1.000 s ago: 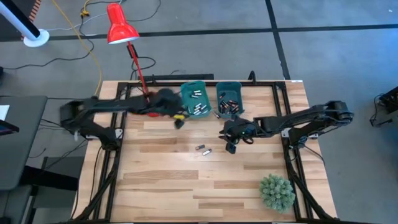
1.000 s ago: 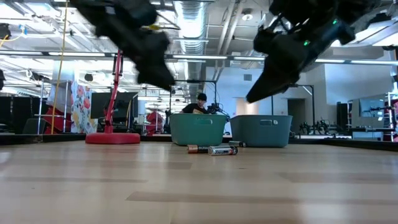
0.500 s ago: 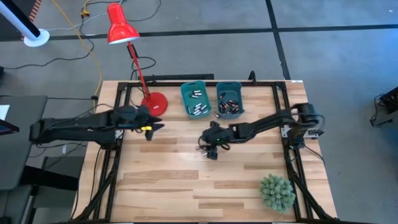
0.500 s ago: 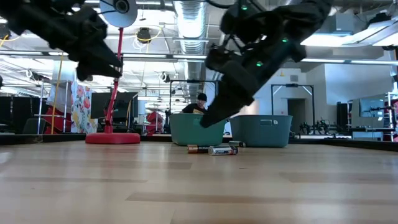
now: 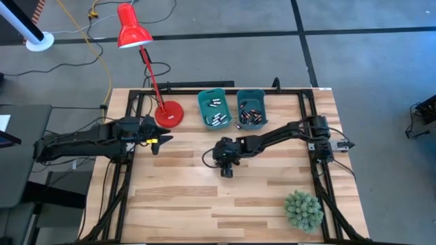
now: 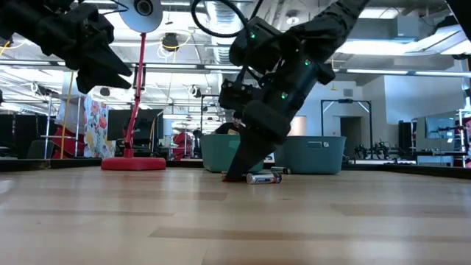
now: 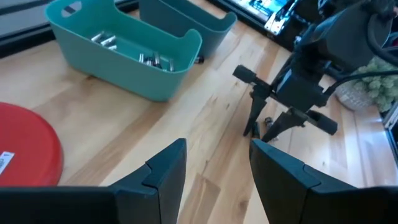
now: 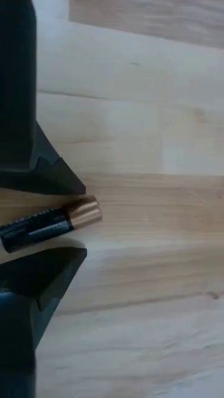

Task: Sort batteries
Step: Put the black battery into the blue bin

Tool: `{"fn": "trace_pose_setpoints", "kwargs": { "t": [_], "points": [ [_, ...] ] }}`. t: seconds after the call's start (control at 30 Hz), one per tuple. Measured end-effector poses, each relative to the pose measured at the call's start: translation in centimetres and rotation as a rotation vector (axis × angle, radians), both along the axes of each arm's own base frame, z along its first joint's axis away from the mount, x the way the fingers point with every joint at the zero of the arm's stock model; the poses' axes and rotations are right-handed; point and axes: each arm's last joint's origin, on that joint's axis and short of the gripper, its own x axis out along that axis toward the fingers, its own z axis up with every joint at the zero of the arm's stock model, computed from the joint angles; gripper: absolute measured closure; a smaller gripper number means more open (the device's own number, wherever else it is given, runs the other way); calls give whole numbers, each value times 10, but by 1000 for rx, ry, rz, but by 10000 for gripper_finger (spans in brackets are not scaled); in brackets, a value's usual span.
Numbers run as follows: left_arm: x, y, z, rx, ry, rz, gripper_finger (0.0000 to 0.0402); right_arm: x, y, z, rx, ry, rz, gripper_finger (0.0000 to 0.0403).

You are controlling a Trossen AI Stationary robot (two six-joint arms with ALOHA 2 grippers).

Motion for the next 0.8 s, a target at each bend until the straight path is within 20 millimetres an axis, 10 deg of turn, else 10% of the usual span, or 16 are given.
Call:
{"fn": "trace_pose_setpoints", "kwargs": {
  "t": [0.33,0.8],
  "points": [
    [1,0,-4,-8,39,-1,232,-5,0,-6,-40,107,38,379],
    [1,1,-3,53,54,-9,232,-14,-17,25,9,61,-70,390]
  ]
}}
